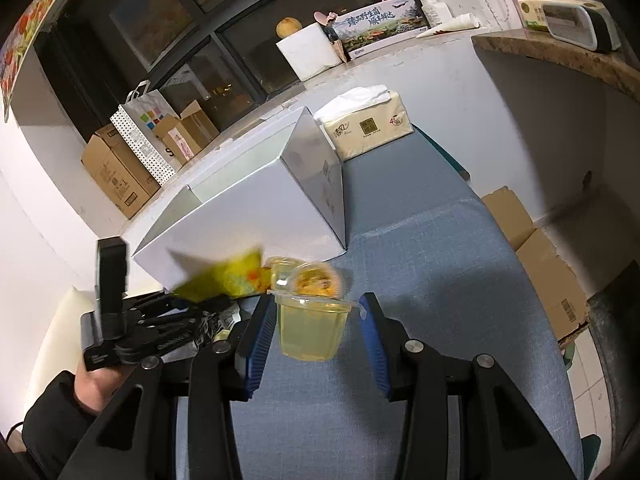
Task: Organize snacks
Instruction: 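Grasp a small jelly cup with the right gripper while the left grasps the yellow snack strip, then drop the yellow strip and jelly cup into the box, opening both grippers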
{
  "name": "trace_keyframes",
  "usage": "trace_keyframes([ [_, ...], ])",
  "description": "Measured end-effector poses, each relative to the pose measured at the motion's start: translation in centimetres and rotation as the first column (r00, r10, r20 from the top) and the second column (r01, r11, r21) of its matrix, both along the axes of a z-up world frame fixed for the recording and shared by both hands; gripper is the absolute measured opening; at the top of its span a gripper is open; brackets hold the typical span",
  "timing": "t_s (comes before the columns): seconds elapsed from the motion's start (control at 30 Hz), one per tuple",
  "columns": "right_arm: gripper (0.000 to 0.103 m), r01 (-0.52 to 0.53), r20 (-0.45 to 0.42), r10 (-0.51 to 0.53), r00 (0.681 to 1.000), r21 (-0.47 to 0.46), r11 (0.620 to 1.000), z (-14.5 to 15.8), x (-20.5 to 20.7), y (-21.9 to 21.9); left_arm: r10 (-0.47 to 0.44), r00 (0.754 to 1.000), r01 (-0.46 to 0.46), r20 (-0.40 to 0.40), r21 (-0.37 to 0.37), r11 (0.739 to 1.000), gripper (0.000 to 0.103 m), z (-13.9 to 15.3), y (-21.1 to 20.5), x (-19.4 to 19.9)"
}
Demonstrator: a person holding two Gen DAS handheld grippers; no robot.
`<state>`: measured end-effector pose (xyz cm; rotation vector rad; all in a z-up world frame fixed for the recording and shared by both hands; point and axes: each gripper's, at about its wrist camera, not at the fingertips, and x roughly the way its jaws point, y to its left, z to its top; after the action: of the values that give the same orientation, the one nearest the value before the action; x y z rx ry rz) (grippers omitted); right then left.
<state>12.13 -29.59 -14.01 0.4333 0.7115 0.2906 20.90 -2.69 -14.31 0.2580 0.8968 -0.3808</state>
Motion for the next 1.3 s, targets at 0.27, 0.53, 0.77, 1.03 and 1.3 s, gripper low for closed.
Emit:
trace_keyframes([
  [0.27, 0.047, -0.032, 0.009, 0.032, 0.999, -0.015, 0.999, 0.1, -0.5, 1.5, -0.025, 0.998, 0.032, 0.056, -0.14, 0.99, 0.003, 2.3, 1.8, -4.2],
  [0.53, 0.047, -0.059, 0.046, 0.06, 0.997, -0.024, 0.998, 1.7, -1.4, 2.4, 0.026, 0.99, 0.003, 0.14, -0.205, 0.979, 0.001, 5.7, 3.0, -7.9],
  [0.77, 0.047, -0.115, 0.086, 0.118, 0.989, -0.046, 0.992, 3.8, -1.8, 5.0, 0.083, 0.969, -0.024, 0.234, -0.244, 0.97, 0.001, 10.2, 4.8, -10.0],
  [1.03, 0.047, -0.172, 0.162, 0.184, 0.97, -0.084, 0.981, 7.8, -0.8, 8.0, 0.105, 0.936, -0.018, 0.336, -0.253, 0.967, 0.0, 15.2, 5.9, -11.0],
  [1.3, 0.047, -0.193, 0.258, 0.22, 0.941, -0.125, 0.973, 13.5, 3.0, 10.1, 0.105, 0.902, -0.001, 0.419, -0.243, 0.97, 0.0, 20.4, 5.6, -6.7],
])
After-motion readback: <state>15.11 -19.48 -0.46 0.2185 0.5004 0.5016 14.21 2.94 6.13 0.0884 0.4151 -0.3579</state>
